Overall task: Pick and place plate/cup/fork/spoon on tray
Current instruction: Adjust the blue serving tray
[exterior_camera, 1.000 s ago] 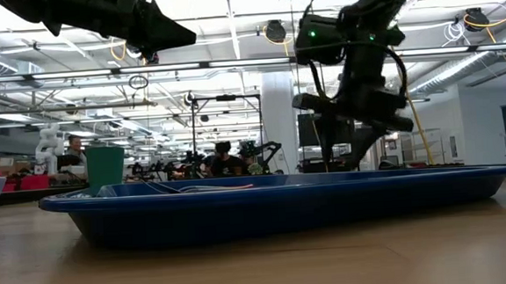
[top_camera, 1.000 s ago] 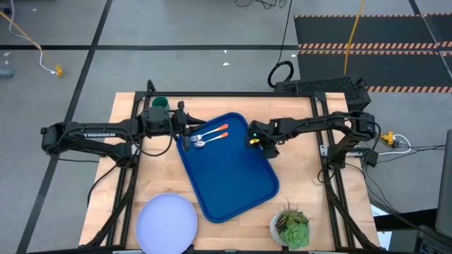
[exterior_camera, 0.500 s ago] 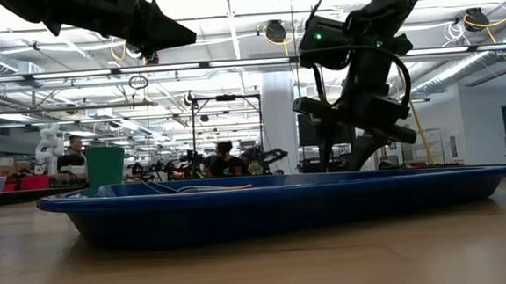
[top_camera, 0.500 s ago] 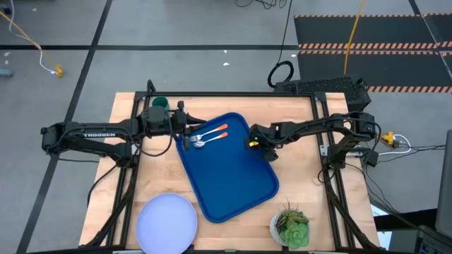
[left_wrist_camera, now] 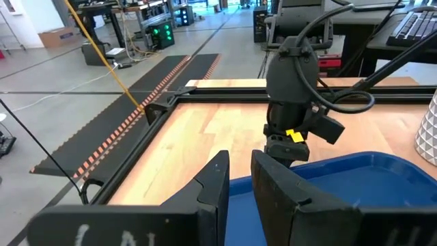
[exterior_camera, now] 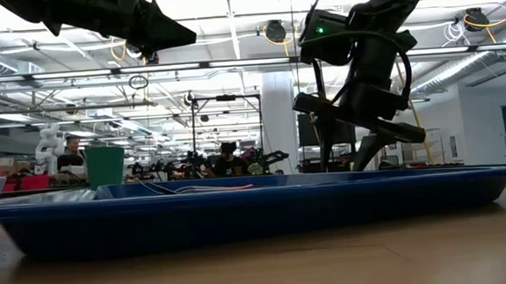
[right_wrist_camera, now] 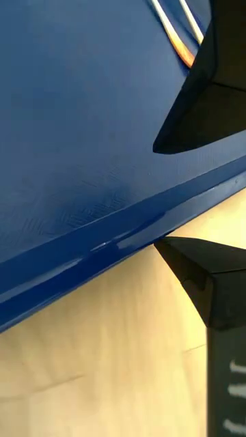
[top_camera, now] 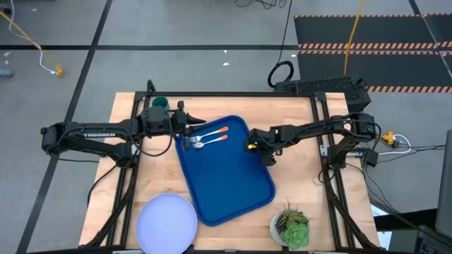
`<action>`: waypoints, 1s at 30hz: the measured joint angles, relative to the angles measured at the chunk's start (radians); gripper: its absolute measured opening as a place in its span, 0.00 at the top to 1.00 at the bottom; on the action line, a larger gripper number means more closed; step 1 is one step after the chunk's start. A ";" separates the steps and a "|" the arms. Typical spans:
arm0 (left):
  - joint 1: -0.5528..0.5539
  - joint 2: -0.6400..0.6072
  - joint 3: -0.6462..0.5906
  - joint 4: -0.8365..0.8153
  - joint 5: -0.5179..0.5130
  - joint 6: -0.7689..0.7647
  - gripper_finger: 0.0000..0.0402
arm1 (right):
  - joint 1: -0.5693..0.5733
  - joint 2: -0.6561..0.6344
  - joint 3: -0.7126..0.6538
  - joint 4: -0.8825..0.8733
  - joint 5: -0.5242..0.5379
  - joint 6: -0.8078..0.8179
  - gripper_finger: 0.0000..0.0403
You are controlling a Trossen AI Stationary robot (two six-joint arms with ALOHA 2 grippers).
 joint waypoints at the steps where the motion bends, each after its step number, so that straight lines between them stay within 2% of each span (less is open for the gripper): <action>1: 0.000 0.000 0.000 0.000 0.000 0.000 0.83 | 0.004 0.000 0.000 0.000 0.004 0.020 0.50; 5: 0.000 0.000 0.000 0.000 0.000 -0.001 0.83 | 0.023 0.000 -0.004 0.002 0.011 0.049 0.50; 10: 0.000 0.000 0.000 0.000 0.000 -0.002 0.83 | 0.048 0.000 -0.048 0.016 0.011 -0.030 0.51; 21: 0.000 0.000 0.000 0.000 0.000 -0.002 0.83 | 0.065 -0.004 -0.090 0.060 0.049 -0.042 0.67; 30: 0.000 0.000 0.000 0.000 0.000 -0.003 0.83 | 0.065 -0.002 -0.091 0.066 0.067 0.031 0.73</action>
